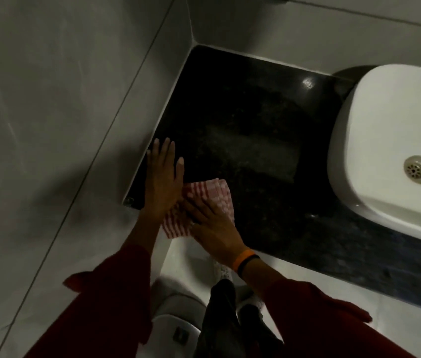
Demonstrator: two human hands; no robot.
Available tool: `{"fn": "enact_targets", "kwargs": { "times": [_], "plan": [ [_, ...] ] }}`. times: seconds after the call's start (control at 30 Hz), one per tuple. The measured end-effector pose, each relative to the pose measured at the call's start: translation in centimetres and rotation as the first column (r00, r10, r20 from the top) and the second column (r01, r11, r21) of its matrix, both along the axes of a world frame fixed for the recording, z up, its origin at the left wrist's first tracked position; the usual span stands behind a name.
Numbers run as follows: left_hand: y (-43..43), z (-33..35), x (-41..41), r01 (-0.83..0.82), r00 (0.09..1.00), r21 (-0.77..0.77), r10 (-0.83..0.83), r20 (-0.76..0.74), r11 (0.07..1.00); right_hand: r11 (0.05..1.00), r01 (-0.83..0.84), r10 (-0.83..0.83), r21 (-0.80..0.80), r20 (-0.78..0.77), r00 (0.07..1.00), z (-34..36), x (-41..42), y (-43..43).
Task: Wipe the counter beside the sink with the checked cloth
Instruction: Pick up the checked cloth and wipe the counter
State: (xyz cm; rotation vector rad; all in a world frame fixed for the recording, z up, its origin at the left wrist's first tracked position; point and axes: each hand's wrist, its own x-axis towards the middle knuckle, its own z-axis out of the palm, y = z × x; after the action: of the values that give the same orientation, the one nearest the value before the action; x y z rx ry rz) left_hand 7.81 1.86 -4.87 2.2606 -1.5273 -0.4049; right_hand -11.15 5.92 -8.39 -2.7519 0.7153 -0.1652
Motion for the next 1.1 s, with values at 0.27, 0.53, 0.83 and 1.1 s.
{"fn": "enact_targets", "kwargs": {
  "times": [0.27, 0.53, 0.83, 1.1],
  "plan": [
    [-1.1, -2.8, -1.4, 0.250, 0.946, 0.047, -0.254, 0.203, 0.967, 0.999, 0.038, -0.042, -0.034, -0.141, 0.989, -0.5, -11.2, 0.7],
    [-1.0, -4.0, -3.3, 0.222, 0.966, -0.002, -0.220, 0.135, 0.975, 0.906, 0.291, -0.240, 0.306, -0.194, 0.951, 6.9, -14.9, 2.3],
    [-1.1, -4.0, -3.0, 0.217, 0.967, 0.044, -0.221, 0.127, 0.975, 0.505, 0.427, -0.252, 0.750, -0.345, 0.904, 10.7, -9.6, -11.4],
    [-1.3, -4.3, -2.8, 0.203, 0.970, 0.042, -0.207, 0.129, 0.978, 0.809, 0.568, -0.552, 0.152, -0.136, 0.823, 4.0, -5.7, -4.3]
  ]
}}
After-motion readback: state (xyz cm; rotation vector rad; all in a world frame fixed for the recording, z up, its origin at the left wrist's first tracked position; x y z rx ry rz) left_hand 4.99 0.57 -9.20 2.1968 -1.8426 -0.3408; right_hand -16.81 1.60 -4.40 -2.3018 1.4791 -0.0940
